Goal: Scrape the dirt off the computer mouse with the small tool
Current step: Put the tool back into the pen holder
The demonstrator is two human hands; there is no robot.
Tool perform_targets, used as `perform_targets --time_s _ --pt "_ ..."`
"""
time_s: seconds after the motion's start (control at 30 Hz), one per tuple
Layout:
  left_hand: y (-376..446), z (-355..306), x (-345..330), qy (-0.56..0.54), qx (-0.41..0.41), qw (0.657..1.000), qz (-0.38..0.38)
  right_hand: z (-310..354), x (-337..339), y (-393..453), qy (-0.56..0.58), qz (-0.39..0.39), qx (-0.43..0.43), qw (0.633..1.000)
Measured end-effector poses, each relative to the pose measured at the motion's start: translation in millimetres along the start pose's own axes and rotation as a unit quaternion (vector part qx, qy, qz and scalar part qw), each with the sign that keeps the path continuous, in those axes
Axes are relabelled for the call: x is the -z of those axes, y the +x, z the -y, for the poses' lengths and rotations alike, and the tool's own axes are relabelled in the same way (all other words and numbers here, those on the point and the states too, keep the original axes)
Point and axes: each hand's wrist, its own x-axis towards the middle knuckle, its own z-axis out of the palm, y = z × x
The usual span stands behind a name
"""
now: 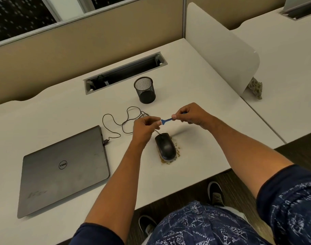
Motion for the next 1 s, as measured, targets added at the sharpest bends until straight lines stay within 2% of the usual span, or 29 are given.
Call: perform_targets --time_s 0.1,0.3,0.4,0.53,0.67,0.8,1.0 --pt "13.7 -3.0 2.9 -0.032 0.010 0.999 -0.030 7.1 5.1 8.2 0.054 -0.010 0.012 0.998" --pt "46.2 -14.4 12.3 -0.038 0.013 0.993 -0.110 35.4 16.8 37.0 0.021 -0.052 0.075 0.996" --pt "63.9 -24.0 18.9 -0.032 -0.013 0.987 -0.154 52.1 24.9 54.7 0.041 -0.089 0.110 0.989" --pt "86.7 -39.2 23.9 0.056 -0.067 0.975 -0.205 75.0 29.6 75.9 0.016 -0.145 0.155 0.977" --pt "102.7 -44.0 23.5 0.164 -0.109 0.948 -0.249 92.5 23.1 94.9 -0.023 -0.195 0.173 0.965" --pt "106.3 -31.5 21.5 0.228 -0.165 0.930 -0.238 102.1 10.6 110.9 -0.115 -0.202 0.181 0.956" --pt "109.7 -15.4 20.4 0.287 -0.148 0.925 -0.202 106.2 -6.9 131.5 -0.209 -0.186 0.153 0.948"
